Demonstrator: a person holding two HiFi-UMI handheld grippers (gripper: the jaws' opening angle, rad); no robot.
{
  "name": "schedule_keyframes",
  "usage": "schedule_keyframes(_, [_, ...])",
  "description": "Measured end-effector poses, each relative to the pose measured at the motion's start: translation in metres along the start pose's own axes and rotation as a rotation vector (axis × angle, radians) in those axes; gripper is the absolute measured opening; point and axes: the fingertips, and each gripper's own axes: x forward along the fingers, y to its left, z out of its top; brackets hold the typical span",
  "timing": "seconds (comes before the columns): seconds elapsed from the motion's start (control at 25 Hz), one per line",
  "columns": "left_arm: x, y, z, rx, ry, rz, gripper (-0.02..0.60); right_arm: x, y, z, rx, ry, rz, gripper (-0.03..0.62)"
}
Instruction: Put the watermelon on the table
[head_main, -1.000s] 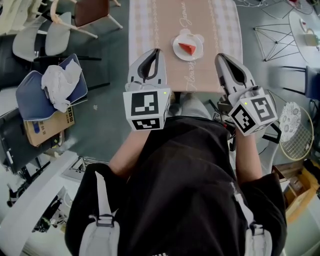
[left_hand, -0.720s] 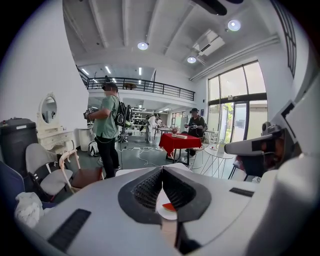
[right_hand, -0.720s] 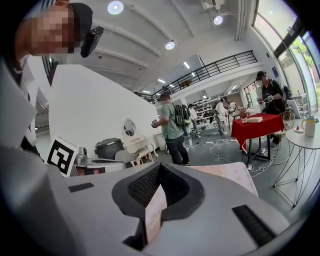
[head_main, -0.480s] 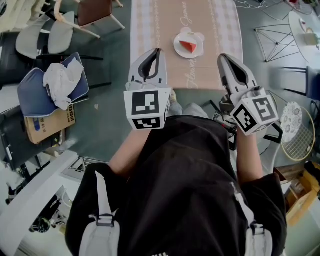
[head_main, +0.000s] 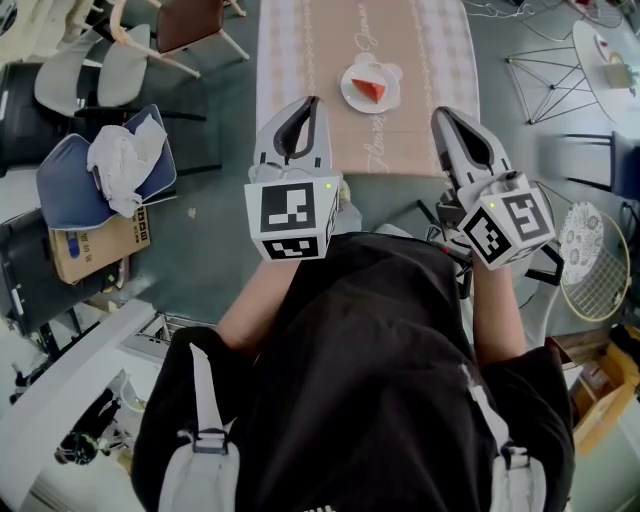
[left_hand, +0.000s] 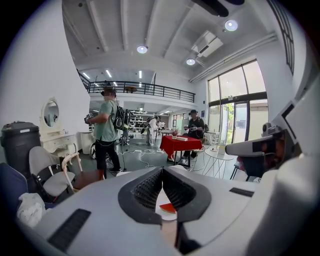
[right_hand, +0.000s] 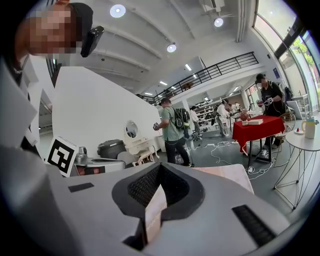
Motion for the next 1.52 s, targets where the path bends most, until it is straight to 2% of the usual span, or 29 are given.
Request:
schedule_keyframes(0.44, [-0.017,-0.021,-0.001,0.016,-0.016,-0.002,0.012,-0.021,0.004,-0.001,-0.002,-0.021,0.011,0.015])
schedule_keyframes(0.8, [-0.042,-0.053,-0.004,0.029,-0.028,0.0,0.012,-0.062,0.007,-0.013,0.0,-0.024,0.012,0.015])
schedule_keyframes(1.04, [-0.073,-0.083,-0.016,0.034,-0.03,0.007,0.014,-0.103,0.012,-0.026,0.007,-0.016,0.0,0.015])
schedule_keyframes(1.52, [-0.153,-0.138,-0.034,0.035,-0.056,0.075,0.012,-0.182,0.039,-0.045,-0.022,-0.043,0.083,0.015])
